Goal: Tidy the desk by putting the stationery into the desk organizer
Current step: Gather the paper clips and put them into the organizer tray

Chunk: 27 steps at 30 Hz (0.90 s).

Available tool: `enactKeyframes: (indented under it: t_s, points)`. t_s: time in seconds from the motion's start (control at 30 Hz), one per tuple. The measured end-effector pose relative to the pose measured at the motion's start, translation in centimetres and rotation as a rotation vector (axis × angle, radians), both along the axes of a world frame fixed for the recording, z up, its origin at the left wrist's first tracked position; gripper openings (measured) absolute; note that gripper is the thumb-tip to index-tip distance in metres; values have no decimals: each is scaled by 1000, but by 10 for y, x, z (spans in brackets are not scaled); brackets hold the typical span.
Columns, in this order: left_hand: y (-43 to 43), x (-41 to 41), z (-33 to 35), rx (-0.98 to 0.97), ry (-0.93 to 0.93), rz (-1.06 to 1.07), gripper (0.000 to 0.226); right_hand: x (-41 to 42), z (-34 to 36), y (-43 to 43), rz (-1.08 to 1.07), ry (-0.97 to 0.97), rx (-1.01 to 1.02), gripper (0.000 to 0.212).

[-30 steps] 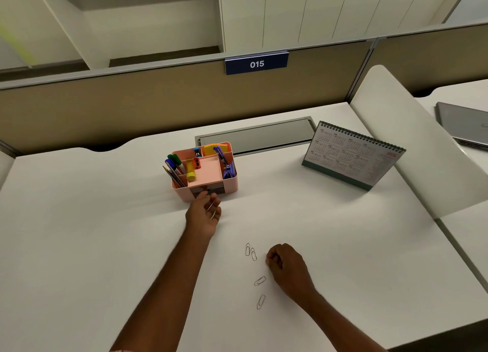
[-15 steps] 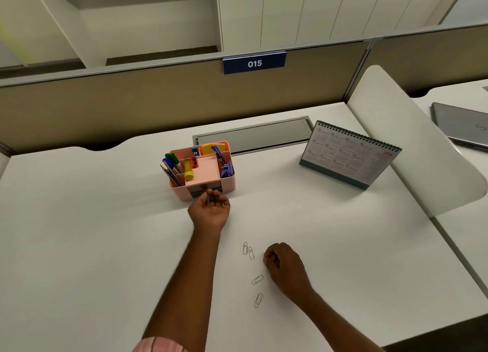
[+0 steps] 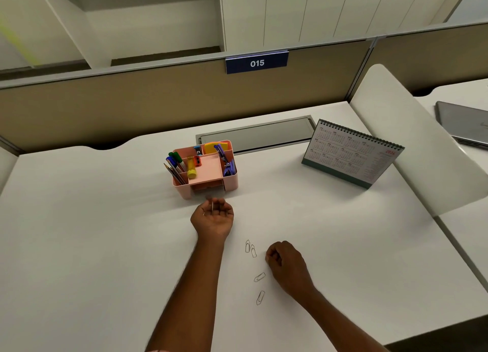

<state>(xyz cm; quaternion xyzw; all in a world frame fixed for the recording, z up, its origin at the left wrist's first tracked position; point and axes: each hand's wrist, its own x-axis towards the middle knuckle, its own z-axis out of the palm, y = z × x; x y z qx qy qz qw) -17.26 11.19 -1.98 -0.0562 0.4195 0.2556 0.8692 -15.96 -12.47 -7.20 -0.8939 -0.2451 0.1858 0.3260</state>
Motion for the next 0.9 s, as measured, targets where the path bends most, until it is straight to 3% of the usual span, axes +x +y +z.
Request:
enactKeyframes:
  t_s: [0.9]
  points:
    - [-16, -26, -11, 23, 38, -54, 32, -11, -4, -9, 16, -22, 5, 9]
